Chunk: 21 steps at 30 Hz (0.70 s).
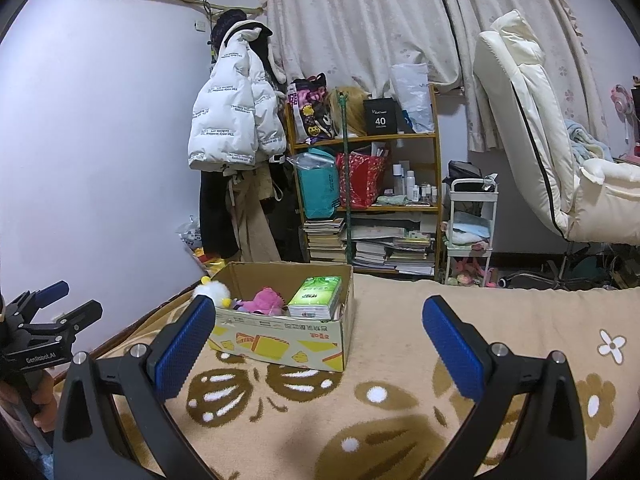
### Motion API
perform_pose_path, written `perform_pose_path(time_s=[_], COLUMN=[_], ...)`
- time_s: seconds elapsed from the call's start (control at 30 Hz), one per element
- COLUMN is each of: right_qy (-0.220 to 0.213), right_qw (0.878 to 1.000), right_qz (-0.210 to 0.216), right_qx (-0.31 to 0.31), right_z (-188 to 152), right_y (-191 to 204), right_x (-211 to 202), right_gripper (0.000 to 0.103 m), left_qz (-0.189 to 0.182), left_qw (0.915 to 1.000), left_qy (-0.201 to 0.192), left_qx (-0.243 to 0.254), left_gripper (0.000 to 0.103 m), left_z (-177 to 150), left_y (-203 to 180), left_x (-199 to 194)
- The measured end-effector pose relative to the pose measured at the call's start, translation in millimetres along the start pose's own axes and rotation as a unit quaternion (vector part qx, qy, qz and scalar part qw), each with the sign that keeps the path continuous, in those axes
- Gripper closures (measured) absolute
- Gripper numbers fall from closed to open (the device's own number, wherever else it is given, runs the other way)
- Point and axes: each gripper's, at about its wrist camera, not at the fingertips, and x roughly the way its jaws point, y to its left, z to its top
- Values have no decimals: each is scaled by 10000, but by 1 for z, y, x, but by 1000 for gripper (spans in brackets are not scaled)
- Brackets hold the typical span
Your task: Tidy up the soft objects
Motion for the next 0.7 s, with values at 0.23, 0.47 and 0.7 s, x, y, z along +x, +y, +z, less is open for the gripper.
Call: perform_pose_path(time_s=[0.23,0.47,0.7], right_qy=[-2,10,11], right_qw=[10000,10000,10000], right_qz=[-19,-18,-12], right_qx=[-2,-6,12], right_z=[1,1,2], right_y=[-1,-3,-4], right_x=[0,-1,-1], right_gripper=[0,0,0], left_qz=[85,103,96], left_qw=[10000,9999,10000], left_qy=[-15,5,5], left_qx=[20,7,11], left_gripper=[1,1,1], left_z=[1,3,4], left_y=[3,4,4], left_x=[-2,-3,-2])
